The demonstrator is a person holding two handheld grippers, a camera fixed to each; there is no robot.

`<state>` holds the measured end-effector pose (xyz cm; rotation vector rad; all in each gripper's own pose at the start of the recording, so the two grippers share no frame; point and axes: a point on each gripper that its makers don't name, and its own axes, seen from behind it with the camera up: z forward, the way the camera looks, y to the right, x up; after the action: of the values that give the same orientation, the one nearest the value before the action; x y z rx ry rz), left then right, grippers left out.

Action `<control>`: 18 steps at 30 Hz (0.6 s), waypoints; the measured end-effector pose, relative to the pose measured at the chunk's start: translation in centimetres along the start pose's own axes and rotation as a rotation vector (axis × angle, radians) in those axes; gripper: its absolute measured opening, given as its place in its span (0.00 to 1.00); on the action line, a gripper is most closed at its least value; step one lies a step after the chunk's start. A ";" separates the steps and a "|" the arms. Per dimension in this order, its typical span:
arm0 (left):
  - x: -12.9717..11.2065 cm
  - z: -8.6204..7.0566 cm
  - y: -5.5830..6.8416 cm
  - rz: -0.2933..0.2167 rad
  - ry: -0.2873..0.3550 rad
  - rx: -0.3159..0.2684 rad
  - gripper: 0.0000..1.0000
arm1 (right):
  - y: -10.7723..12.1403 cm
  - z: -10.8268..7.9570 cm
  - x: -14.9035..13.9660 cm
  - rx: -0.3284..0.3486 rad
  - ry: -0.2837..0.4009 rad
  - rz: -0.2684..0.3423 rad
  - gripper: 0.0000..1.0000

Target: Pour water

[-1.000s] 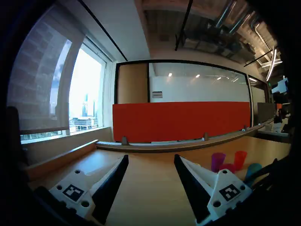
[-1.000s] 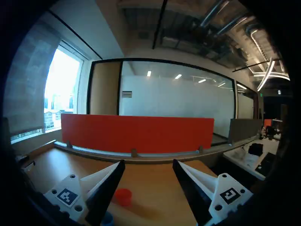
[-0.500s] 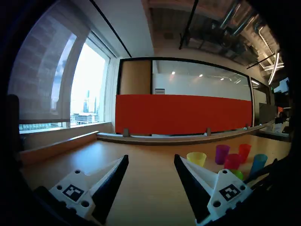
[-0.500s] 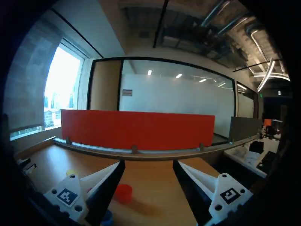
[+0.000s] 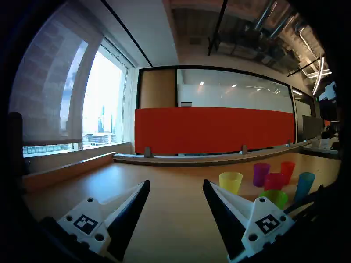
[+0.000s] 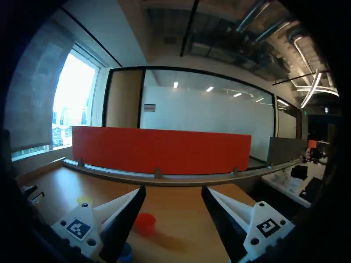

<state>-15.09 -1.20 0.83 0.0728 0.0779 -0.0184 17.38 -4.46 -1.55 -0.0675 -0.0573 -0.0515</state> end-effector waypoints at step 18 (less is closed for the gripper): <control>-0.9 0.3 -0.6 0.004 -0.032 0.017 0.89 | -0.4 -0.5 0.2 0.008 -0.002 -0.008 0.98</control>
<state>-15.98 -1.85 1.19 0.0891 0.0455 -0.0165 17.57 -4.88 -1.97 -0.0598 -0.0594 -0.0593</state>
